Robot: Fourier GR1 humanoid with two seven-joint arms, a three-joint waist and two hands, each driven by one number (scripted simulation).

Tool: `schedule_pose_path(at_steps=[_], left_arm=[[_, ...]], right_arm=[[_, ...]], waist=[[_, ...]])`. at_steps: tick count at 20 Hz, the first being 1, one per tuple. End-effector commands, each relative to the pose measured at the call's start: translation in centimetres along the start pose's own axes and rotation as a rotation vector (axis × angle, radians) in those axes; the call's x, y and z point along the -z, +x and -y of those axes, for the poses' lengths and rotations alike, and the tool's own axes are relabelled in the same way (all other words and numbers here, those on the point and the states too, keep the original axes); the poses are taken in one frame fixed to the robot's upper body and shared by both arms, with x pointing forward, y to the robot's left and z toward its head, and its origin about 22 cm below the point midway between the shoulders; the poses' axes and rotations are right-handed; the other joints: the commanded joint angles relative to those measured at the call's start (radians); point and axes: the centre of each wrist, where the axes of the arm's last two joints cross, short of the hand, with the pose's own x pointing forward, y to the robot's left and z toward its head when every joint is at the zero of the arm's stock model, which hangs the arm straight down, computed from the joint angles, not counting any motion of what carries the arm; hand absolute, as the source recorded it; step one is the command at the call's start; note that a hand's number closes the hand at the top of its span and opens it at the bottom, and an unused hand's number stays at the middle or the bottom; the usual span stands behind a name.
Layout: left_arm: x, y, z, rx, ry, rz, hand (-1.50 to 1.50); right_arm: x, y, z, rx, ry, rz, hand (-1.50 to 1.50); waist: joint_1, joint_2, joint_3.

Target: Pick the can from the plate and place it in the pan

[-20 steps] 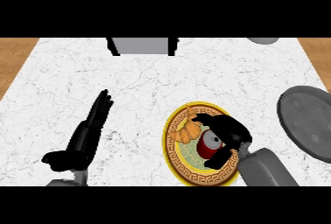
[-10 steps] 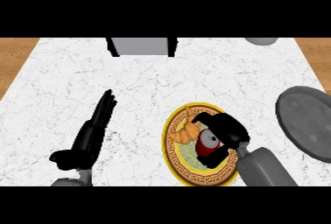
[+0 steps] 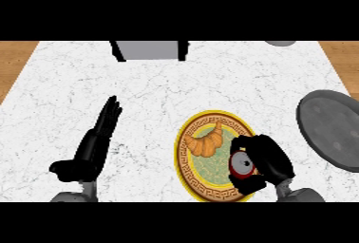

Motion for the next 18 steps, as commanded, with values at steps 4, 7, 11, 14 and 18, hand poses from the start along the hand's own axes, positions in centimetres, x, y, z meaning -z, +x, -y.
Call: schedule_pose_path(at_steps=[4,7,11,14,18], left_arm=[[-1.0,-0.7,-1.0,0.008,0.033,-0.013,0.0],[-0.7,-1.1,0.8,0.008,0.026,-0.016,0.0],[-0.9,-0.3,-1.1,0.008,-0.001,0.003,0.0],[-0.8,0.4,0.7,0.006,-0.012,-0.01,0.0],[0.1,1.6,0.4,-0.002,-0.02,0.012,0.0]], right_arm=[[-8.8,0.4,2.2,-0.057,-0.262,-0.132,1.5],[-11.1,1.1,4.8,-0.025,-0.424,-0.11,1.5],[-13.6,2.4,6.8,0.077,-0.581,-0.125,1.5],[-14.3,3.1,6.3,0.153,-0.61,-0.206,1.5],[-15.0,-0.3,7.7,0.253,-0.658,-0.258,1.5]], waist=[[-0.024,-0.002,0.0],[-0.026,-0.001,0.001],[-0.004,0.003,0.001],[0.009,0.006,0.002],[0.014,0.008,0.002]])
